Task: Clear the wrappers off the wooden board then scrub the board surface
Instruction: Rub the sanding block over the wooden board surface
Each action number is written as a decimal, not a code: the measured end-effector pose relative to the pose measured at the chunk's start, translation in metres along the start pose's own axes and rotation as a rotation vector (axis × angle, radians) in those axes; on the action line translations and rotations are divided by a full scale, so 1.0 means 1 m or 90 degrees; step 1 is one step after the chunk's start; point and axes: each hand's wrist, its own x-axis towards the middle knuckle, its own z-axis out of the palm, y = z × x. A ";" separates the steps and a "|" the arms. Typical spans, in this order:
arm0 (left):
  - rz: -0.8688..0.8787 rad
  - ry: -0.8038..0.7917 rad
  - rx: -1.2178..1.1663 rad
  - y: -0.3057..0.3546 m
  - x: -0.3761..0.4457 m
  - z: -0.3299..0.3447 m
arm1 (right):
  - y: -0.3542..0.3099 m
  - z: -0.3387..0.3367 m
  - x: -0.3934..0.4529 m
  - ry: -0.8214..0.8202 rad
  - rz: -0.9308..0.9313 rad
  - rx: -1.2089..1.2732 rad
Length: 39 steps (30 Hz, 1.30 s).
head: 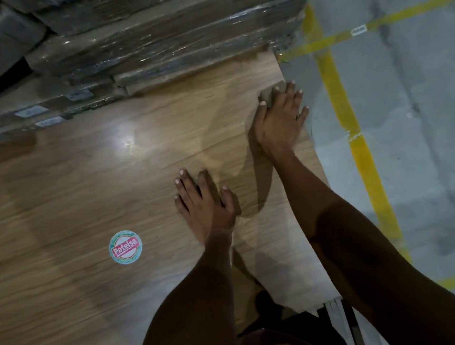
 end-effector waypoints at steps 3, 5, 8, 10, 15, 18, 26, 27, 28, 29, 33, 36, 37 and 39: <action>0.001 -0.001 0.007 0.000 0.001 0.000 | -0.016 0.003 0.003 -0.025 -0.027 -0.012; 0.000 -0.004 0.006 0.001 0.001 -0.001 | -0.016 0.004 0.004 -0.044 -0.124 -0.034; -0.003 -0.006 -0.002 0.002 0.001 -0.002 | -0.015 0.006 0.015 -0.026 -0.145 -0.016; -0.002 -0.001 -0.005 0.002 0.000 -0.001 | -0.022 0.009 0.026 0.002 -0.088 -0.006; -0.004 -0.005 0.001 0.000 0.000 0.001 | -0.055 0.016 0.040 0.030 0.062 -0.007; -0.007 -0.004 0.000 0.001 0.001 0.000 | -0.060 0.020 0.037 -0.016 -0.085 -0.028; -0.006 -0.001 0.011 0.000 0.001 0.002 | -0.068 0.014 0.073 -0.029 0.000 -0.038; -0.008 0.000 0.013 0.000 0.000 0.002 | -0.073 0.015 0.074 -0.032 0.016 -0.039; -0.010 -0.002 0.011 0.001 0.000 0.002 | -0.076 0.015 0.072 -0.035 0.016 -0.038; -0.010 -0.005 0.009 0.001 0.000 0.002 | -0.077 0.016 0.068 -0.041 0.002 -0.037; -0.004 -0.009 -0.009 0.000 -0.001 0.000 | -0.056 0.017 0.030 -0.079 -0.132 -0.040; 0.004 -0.009 -0.017 0.001 0.000 -0.001 | -0.034 0.012 -0.014 -0.107 -0.210 -0.031; 0.006 -0.013 -0.016 0.000 0.000 -0.001 | -0.027 0.009 -0.030 -0.121 -0.226 -0.034; 0.012 -0.015 -0.023 -0.001 -0.001 -0.001 | -0.013 0.001 -0.062 -0.146 -0.252 -0.051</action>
